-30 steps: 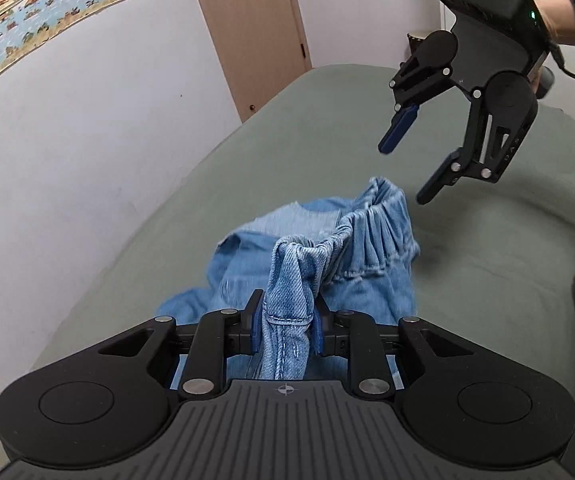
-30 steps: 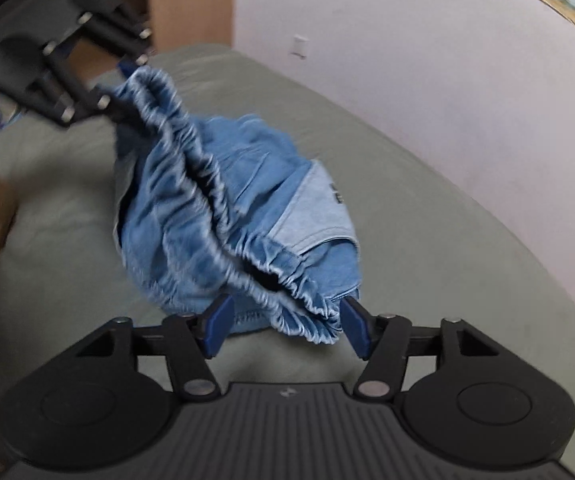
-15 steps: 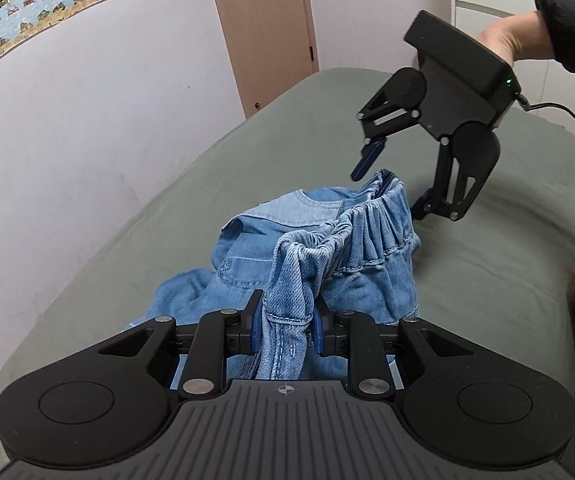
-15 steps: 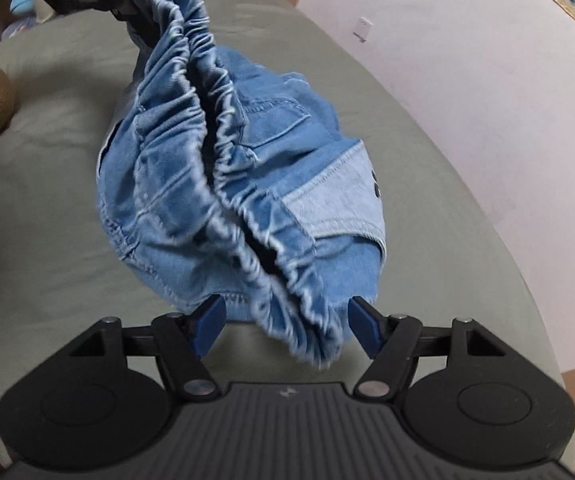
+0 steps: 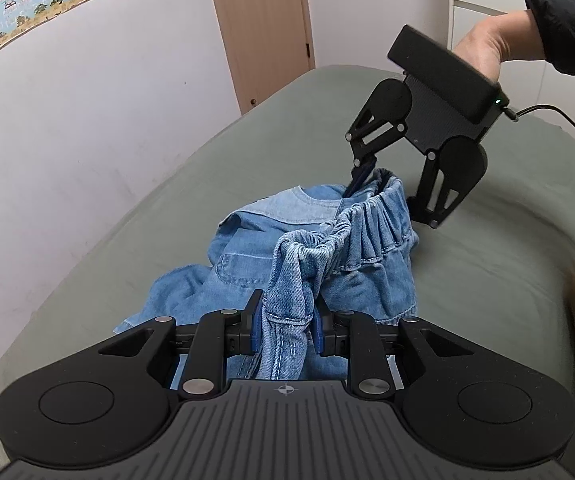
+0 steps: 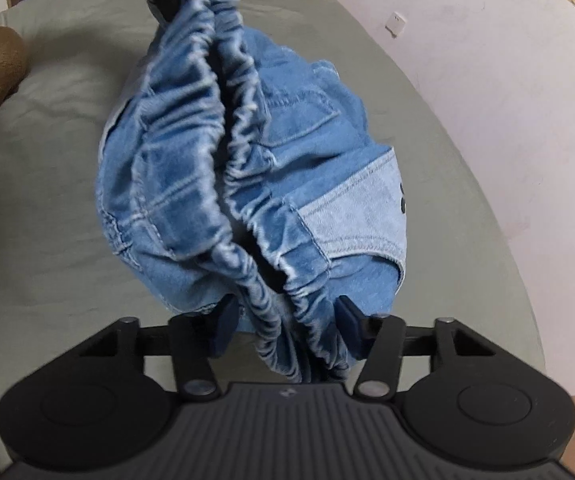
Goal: Fold clothes
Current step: 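Hold the waistband up with both grippers and lower the shorts onto the bed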
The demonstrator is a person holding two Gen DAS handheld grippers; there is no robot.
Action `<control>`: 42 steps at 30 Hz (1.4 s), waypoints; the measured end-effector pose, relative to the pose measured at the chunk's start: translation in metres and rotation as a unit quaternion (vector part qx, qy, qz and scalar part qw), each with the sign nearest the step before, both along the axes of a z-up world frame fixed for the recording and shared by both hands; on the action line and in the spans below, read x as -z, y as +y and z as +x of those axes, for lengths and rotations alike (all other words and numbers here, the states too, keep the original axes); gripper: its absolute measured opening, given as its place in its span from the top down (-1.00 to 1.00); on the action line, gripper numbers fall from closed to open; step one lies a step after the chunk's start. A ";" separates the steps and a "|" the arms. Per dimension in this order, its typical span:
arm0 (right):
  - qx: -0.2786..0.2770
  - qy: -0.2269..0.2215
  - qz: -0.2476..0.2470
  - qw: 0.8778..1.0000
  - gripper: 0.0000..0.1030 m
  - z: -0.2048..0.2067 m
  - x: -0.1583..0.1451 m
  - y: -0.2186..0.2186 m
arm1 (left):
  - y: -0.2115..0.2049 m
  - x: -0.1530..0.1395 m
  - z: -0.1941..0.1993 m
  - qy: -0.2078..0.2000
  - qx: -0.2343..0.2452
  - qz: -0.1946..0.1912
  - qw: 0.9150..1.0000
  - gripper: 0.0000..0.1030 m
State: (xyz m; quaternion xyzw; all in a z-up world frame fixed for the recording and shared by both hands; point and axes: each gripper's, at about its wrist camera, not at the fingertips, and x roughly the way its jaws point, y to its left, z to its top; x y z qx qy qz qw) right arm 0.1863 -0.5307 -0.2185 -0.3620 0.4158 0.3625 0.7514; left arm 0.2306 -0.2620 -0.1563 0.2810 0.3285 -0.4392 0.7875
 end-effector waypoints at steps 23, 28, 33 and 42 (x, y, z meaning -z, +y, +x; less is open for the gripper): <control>0.116 -0.076 0.026 0.990 0.64 -0.039 -0.113 -0.033 | -0.010 -0.076 -0.026 -0.059 0.014 -0.008 0.998 0.58; 0.154 -0.097 0.017 0.983 0.66 -0.058 -0.144 -0.060 | -0.039 -0.090 -0.035 -0.073 0.045 -0.014 0.996 0.58; 0.187 -0.108 -0.015 0.976 0.67 -0.072 -0.157 -0.092 | -0.073 -0.099 -0.042 -0.074 0.074 -0.025 0.994 0.59; 0.255 -0.127 -0.035 0.958 0.69 -0.073 -0.177 -0.153 | -0.156 -0.101 0.010 -0.100 0.115 -0.012 0.988 0.61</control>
